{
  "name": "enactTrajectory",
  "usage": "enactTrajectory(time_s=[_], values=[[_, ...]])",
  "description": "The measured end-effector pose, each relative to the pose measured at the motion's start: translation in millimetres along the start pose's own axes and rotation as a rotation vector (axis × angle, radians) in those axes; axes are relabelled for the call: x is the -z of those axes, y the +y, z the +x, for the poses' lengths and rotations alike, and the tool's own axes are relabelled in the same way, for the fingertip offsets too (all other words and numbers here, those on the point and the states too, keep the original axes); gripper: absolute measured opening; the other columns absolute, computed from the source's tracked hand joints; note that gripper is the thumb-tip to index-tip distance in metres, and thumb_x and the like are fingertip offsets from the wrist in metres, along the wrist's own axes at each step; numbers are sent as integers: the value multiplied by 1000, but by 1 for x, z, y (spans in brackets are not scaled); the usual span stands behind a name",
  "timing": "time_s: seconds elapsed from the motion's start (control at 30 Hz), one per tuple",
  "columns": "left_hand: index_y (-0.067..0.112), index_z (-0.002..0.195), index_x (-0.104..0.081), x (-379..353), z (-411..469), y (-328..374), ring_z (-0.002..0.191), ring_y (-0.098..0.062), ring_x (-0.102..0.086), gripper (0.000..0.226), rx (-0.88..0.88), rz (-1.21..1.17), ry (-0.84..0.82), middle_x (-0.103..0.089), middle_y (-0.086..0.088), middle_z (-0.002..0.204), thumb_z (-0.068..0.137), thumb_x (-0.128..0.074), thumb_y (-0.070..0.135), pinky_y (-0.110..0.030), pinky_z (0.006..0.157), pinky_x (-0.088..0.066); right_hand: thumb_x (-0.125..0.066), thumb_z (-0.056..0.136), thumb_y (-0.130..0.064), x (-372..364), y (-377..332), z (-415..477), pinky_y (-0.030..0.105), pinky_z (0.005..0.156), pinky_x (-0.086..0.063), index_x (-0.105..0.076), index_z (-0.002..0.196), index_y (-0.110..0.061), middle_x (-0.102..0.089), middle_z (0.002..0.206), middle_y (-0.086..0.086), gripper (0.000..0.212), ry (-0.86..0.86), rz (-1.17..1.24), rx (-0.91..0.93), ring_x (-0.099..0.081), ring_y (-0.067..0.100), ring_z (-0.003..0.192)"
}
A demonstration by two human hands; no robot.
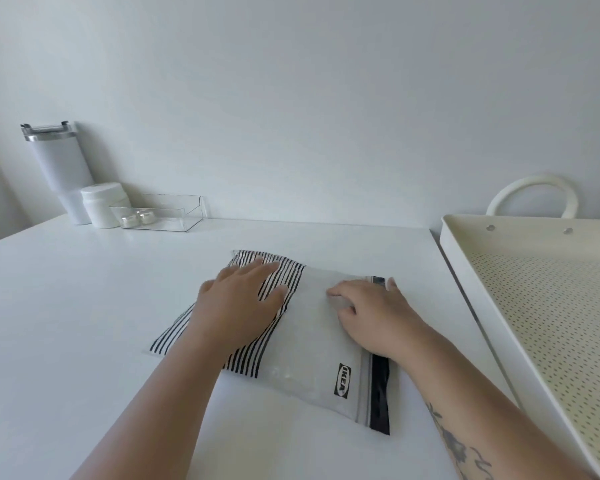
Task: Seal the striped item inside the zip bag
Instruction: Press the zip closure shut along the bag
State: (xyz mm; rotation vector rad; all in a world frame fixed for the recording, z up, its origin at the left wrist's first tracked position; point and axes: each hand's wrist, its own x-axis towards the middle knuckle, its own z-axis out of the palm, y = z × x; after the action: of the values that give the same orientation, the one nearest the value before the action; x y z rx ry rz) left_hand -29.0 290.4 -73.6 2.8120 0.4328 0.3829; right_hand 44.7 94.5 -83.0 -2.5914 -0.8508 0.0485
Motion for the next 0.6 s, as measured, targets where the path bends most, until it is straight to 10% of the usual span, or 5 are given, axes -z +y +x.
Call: enactTrajectory(time_s=[0.17,0.37,0.6], values=[[51,142,-27,-11,-5,13,136,-22,-26,55,52,133,-63,-35,15,152,89,-29,63,-42,101,-30,-36,93,-20,8,-29,-3,40,119,-10,-37,144,-23,-31,156,1,51,243,-23,92,-24,17,144],[45,136,-43,2,-10,16,133,-24,-30,47,87,-26,-43,-49,12,142,92,-31,56,-42,98,-37,-28,100,-34,-7,-35,-4,44,120,-5,-20,151,-26,-15,162,-1,52,32,-116,101,-7,20,149],[33,148,-25,-11,-10,21,148,-18,-2,52,-76,45,-24,-14,13,161,97,-30,28,-43,117,-5,-27,98,-24,-5,-33,1,44,121,-3,-13,152,-23,-10,163,-1,56,-5,-37,55,-2,18,149]])
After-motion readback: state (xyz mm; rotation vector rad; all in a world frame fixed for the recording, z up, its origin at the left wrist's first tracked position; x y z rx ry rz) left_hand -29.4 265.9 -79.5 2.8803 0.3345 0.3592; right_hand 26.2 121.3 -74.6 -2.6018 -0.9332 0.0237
